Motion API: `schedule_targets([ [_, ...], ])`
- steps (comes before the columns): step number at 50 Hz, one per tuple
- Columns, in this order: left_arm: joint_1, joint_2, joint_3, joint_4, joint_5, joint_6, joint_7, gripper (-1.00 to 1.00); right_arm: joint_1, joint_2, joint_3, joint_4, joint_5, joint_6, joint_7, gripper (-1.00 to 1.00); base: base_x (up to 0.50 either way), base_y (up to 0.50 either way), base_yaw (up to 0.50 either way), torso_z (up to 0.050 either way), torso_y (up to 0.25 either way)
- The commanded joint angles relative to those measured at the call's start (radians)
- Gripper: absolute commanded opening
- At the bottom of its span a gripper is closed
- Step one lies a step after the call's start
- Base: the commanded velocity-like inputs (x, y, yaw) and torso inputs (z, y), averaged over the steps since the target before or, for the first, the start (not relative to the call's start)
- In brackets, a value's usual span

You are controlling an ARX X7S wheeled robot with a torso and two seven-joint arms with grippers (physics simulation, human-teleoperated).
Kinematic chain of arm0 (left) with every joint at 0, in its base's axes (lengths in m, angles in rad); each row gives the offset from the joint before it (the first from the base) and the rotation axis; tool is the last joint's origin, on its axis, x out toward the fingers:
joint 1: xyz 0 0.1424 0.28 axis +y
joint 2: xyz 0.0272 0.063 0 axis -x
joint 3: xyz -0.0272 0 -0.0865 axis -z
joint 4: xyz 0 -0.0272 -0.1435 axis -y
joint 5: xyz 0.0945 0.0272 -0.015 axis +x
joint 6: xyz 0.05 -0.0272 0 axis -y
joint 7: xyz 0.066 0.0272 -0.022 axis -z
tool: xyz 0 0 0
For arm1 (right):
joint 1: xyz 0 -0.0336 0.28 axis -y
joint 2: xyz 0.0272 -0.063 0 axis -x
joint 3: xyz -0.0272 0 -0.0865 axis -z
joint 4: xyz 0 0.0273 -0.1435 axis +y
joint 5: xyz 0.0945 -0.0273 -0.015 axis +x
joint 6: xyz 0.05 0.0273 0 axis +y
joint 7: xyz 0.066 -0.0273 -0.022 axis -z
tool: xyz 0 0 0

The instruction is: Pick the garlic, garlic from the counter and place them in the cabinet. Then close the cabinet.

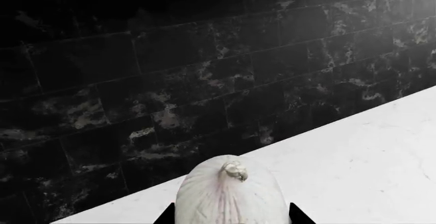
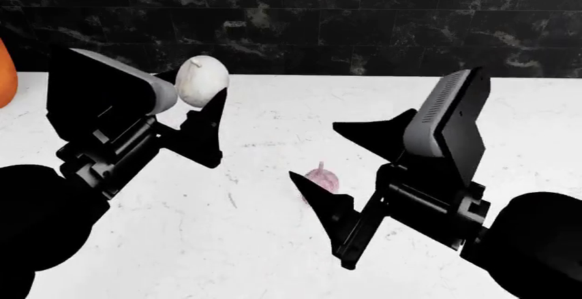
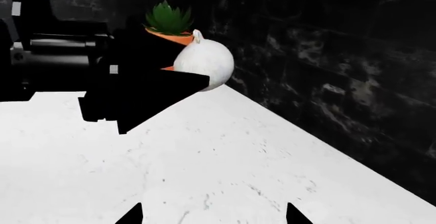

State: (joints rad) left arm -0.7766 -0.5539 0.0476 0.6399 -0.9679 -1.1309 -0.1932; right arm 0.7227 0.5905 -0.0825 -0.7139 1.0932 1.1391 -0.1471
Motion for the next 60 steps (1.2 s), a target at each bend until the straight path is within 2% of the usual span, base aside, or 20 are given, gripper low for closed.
schedule_targets([
  [1, 0.008, -0.004, 0.005, -0.009, 0.0, 0.019, -0.003, -1.0, -0.011, -0.004, -0.079, 0.019, -0.074, -0.016, -0.021, 1.0, 0.0, 0.0, 0.0, 0.0, 0.0],
  [34, 0.037, -0.019, 0.001, -0.004, -0.014, 0.048, -0.001, -1.0, -0.056, -0.035, -0.262, 0.188, -0.289, -0.111, -0.036, 1.0, 0.0, 0.0, 0.0, 0.0, 0.0],
  [60, 0.06, -0.029, 0.012, -0.014, 0.001, 0.082, 0.011, -1.0, -0.067, -0.032, -0.319, 0.254, -0.351, -0.133, -0.027, 1.0, 0.0, 0.0, 0.0, 0.0, 0.0],
])
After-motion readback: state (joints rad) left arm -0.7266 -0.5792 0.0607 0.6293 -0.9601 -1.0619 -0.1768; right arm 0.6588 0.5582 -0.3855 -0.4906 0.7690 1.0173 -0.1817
